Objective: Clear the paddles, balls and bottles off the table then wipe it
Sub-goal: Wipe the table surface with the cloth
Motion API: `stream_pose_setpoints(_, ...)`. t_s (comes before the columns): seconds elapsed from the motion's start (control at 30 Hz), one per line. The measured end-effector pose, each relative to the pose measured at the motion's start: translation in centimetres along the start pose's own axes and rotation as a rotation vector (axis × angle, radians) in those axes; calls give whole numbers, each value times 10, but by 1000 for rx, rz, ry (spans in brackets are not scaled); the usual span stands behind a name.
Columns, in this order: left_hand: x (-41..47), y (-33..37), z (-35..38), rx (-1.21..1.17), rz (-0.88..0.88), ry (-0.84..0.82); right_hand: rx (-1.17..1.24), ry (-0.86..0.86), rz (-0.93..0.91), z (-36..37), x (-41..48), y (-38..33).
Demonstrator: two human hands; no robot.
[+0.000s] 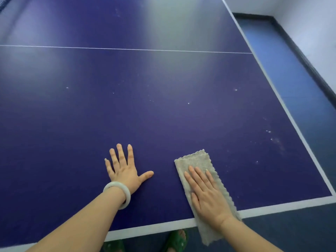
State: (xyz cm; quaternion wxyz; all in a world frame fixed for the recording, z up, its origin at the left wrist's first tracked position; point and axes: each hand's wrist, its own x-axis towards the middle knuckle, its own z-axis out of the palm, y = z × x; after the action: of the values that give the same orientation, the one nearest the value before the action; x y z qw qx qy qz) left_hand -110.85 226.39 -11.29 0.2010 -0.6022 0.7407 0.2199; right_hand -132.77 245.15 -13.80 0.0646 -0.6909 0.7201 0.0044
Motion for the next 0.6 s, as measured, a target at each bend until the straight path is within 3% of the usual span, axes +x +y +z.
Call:
stream_pose_setpoints(0.07,0,1,1,5,-3,-5,-42,-20,-37,-7,-10,50)
stream_pose_setpoints(0.13,1,1,1,10,-12,-9,-31,-54,80,-13,-3,85)
stream_pose_setpoints(0.23,0,2,-1,22,-14,-26,54,-19,566,-12,36,74)
stream_pose_setpoints(0.3,0,2,-1,23,-18,-26,101,19,759,-12,69,37)
stream_pose_setpoints(0.37,-1,1,-2,29,-25,-34,109,36,608,-11,92,-4)
stream_pose_setpoints(0.5,0,2,-3,24,-30,-33,68,7,-31,-6,85,-14)
stream_pose_setpoints(0.57,-1,2,-3,18,-25,-38,52,-12,-103,-9,81,28)
stream_pose_setpoints(0.6,-1,1,-3,19,-26,-42,21,7,-40,-9,79,53)
